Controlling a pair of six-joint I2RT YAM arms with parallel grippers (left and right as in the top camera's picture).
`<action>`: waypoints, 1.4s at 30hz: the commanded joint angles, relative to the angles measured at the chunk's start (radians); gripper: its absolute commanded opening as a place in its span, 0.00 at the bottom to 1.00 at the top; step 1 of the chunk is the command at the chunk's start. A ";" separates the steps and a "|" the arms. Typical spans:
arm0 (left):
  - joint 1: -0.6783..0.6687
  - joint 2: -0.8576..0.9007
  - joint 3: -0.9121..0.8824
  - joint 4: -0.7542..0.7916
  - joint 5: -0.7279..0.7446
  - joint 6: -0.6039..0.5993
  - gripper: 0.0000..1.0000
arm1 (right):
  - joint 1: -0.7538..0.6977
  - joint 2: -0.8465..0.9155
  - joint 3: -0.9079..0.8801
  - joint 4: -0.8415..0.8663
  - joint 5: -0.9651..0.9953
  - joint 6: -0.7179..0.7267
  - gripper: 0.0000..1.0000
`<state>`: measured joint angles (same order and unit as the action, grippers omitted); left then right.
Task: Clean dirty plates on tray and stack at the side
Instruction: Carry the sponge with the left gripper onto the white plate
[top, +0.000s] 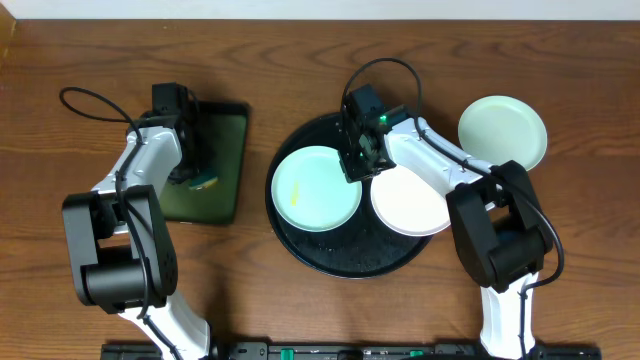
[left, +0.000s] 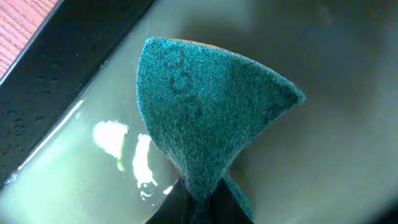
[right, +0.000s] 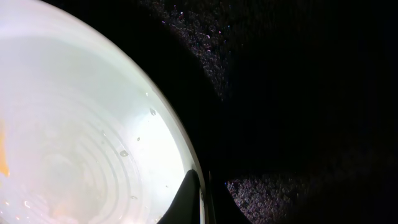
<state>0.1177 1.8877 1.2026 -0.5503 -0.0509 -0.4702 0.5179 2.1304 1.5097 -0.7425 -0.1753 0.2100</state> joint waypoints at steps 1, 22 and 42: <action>0.002 -0.024 0.010 -0.031 0.015 0.010 0.08 | 0.028 0.016 -0.021 0.003 0.012 0.024 0.01; 0.003 -0.036 0.011 -0.051 -0.012 0.029 0.07 | 0.037 0.016 -0.049 0.032 0.065 0.066 0.03; -0.048 -0.333 0.010 -0.150 0.535 0.032 0.07 | 0.044 0.016 -0.058 0.032 0.066 0.085 0.01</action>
<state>0.1070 1.5562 1.2030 -0.6769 0.2989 -0.4530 0.5453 2.1139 1.4822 -0.7090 -0.1150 0.2752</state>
